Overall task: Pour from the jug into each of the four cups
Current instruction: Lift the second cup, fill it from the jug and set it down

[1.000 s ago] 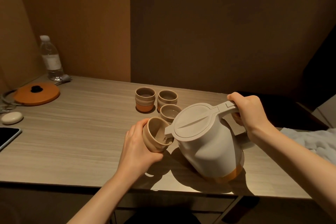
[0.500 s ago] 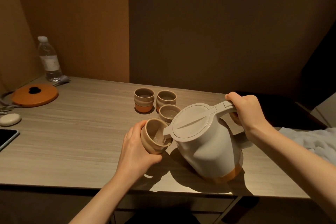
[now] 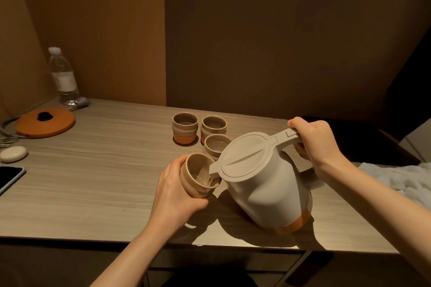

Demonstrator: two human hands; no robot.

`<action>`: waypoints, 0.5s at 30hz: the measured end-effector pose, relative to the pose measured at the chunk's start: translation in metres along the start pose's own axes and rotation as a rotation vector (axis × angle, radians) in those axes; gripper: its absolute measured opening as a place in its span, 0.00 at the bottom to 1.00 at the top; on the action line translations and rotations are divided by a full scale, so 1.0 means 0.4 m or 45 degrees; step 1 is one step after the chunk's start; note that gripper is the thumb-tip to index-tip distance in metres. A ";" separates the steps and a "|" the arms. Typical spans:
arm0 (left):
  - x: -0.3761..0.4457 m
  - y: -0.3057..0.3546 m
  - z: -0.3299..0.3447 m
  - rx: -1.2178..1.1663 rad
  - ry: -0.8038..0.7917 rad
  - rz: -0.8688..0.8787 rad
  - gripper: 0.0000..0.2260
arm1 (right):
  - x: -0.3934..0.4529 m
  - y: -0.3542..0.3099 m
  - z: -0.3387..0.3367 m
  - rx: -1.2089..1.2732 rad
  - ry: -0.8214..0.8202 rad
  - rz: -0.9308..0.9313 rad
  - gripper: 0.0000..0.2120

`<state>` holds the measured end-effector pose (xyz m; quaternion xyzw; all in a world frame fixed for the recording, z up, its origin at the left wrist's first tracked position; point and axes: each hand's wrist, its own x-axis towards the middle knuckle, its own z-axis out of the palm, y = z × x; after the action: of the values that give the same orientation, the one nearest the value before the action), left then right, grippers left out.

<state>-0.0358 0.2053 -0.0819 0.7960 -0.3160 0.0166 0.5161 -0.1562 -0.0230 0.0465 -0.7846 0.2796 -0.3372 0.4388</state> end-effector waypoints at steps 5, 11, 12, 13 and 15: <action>-0.003 -0.006 0.001 -0.019 0.004 0.002 0.42 | 0.001 -0.001 0.003 -0.001 -0.014 0.006 0.21; -0.003 -0.011 0.002 -0.026 0.005 -0.002 0.42 | 0.000 -0.004 0.004 0.021 -0.027 0.005 0.20; -0.003 -0.011 0.002 -0.025 0.002 -0.004 0.42 | 0.000 -0.005 0.005 0.026 -0.027 0.003 0.21; -0.003 -0.011 0.002 -0.025 0.000 -0.006 0.42 | 0.000 -0.005 0.005 0.026 -0.027 0.001 0.21; -0.004 -0.013 0.001 -0.028 0.003 -0.003 0.42 | 0.001 -0.006 0.007 0.022 -0.028 -0.005 0.22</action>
<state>-0.0346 0.2072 -0.0867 0.7906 -0.3146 0.0133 0.5251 -0.1534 -0.0208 0.0477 -0.7849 0.2701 -0.3318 0.4481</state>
